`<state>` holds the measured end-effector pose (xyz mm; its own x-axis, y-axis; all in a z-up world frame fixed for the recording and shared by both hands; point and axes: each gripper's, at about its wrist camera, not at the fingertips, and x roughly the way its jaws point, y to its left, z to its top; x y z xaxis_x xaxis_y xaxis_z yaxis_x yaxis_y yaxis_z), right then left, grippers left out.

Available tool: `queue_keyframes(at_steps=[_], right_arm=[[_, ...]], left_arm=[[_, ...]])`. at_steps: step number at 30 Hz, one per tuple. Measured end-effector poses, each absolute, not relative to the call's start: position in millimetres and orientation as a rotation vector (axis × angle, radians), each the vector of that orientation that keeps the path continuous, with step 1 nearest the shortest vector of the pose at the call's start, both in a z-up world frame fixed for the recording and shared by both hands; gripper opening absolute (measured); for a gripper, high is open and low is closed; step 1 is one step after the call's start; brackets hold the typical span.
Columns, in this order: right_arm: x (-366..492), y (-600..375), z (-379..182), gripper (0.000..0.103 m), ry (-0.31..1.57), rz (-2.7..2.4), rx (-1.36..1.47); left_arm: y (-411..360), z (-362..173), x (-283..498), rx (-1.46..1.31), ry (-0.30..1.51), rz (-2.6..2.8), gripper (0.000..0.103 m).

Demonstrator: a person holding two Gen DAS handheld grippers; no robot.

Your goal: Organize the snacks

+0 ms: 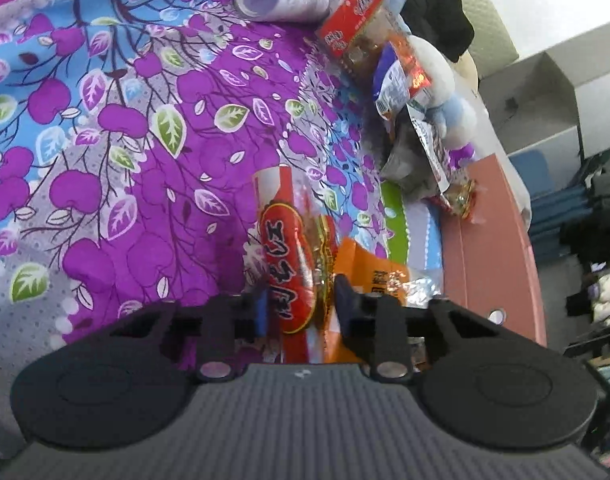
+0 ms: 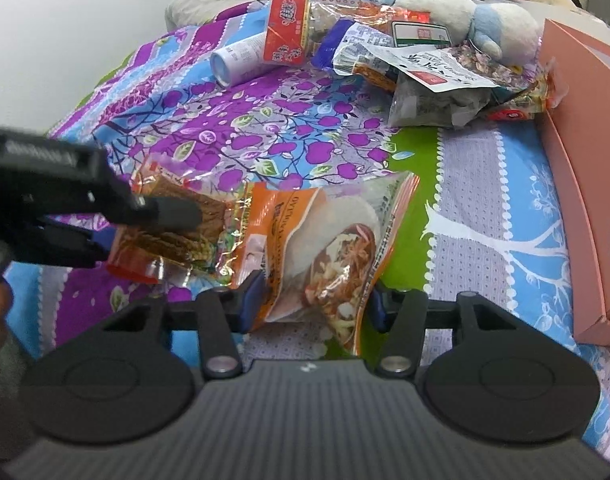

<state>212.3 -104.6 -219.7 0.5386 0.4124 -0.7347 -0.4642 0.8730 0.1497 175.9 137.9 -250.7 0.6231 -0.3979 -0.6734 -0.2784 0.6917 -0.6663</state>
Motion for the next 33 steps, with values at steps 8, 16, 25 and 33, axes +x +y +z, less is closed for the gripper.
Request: queue_keyframes(at_steps=[8,16,25,33], right_arm=[[200.5,-118.3,-211.6,0.046,0.846,0.470,-0.025],[189.9,-141.2,-200.8,0.046,0.832,0.414,-0.005],[185.6,-153.7,-176.9,0.046,0.793,0.385,0.009],[187.2,-169.2,-141.4,0.046,0.745,0.359,0.041]], left_arm=[[117.7,-238.3,174.3,-0.714,0.915,-0.083,0.014],[94.2,-208.9,172.6,-0.573,0.870,-0.086,0.012],[74.3,-180.3,171.3,-0.485,0.859,-0.078,0.012],[57.3,-140.4,178.0,-0.456,0.831,-0.109,0.012]])
